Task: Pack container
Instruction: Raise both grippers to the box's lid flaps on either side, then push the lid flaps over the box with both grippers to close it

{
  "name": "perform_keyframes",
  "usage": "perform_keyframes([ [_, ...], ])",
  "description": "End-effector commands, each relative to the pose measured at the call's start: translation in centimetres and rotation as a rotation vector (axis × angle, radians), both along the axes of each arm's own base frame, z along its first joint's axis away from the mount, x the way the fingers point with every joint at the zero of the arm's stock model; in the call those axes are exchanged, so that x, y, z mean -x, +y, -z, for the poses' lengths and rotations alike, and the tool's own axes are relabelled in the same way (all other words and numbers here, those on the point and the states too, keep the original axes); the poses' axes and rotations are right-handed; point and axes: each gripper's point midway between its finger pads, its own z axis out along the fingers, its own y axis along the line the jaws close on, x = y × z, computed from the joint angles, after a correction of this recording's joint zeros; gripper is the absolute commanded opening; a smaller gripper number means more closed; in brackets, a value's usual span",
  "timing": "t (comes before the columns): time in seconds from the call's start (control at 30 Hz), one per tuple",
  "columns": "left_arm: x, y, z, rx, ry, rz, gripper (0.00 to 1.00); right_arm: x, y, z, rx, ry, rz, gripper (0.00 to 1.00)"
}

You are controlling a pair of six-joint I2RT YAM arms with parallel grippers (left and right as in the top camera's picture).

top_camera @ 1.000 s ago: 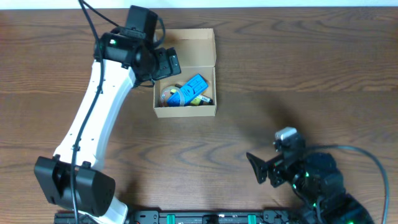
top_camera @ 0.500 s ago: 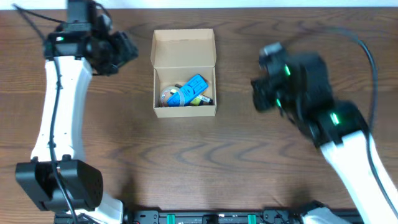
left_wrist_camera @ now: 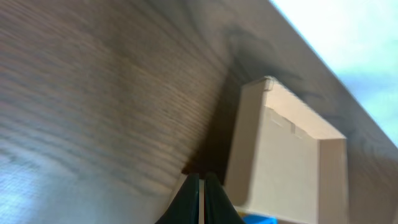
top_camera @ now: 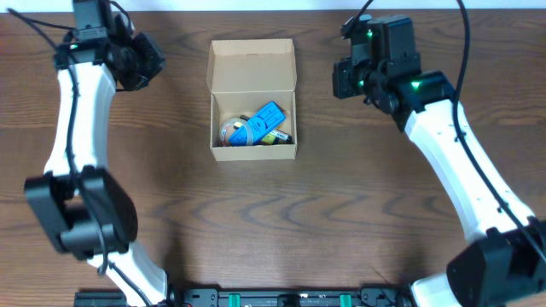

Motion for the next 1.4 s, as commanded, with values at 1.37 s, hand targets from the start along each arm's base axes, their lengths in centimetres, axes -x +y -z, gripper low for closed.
perform_keyframes([
  [1.37,-4.4,-8.9,10.6,0.587,0.069,0.202,0.05,-8.7,9.2,16.9,-0.692,0.247,-0.109,0.01],
])
